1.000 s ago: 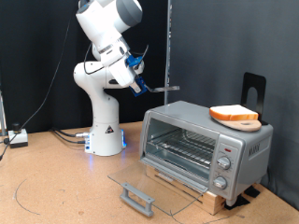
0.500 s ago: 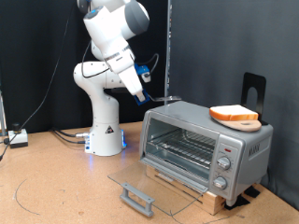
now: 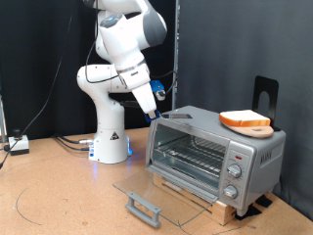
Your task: Make a piece of toast with the oven
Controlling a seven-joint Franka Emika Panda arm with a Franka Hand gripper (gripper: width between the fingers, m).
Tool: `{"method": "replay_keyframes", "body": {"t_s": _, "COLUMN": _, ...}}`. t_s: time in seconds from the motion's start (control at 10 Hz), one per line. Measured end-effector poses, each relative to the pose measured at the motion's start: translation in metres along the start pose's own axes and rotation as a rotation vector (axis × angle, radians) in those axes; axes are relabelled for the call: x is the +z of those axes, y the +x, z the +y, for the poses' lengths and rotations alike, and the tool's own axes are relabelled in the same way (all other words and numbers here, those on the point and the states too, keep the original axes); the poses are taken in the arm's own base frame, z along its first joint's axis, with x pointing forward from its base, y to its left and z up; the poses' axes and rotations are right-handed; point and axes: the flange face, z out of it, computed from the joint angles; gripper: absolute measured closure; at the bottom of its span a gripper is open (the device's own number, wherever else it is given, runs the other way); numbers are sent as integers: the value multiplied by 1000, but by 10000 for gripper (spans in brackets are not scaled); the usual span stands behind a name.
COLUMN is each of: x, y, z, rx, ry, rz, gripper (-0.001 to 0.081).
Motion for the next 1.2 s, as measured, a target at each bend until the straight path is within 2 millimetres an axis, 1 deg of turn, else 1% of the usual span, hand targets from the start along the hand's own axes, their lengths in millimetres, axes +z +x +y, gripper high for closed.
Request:
{"method": "replay_keyframes", "body": {"t_s": 0.2, "x": 12, "y": 11, "z": -8, "rx": 5, "ry": -3, "rz": 5, "gripper": 410}}
{"method": "replay_keyframes", "body": {"t_s": 0.5, "x": 30, "y": 32, "z": -29, "rx": 19, "ry": -12, "rz": 38, "gripper": 410}}
{"method": "replay_keyframes", "body": {"t_s": 0.7, "x": 40, "y": 41, "z": -40, "rx": 29, "ry": -13, "rz": 48, "gripper": 410}}
{"method": "replay_keyframes", "body": {"t_s": 0.9, "x": 42, "y": 47, "z": -48, "rx": 29, "ry": 3, "rz": 65, "gripper": 410}}
{"method": "replay_keyframes", "body": {"t_s": 1.2, "x": 37, "y": 52, "z": -52, "rx": 32, "ry": 12, "rz": 89, "gripper": 410}}
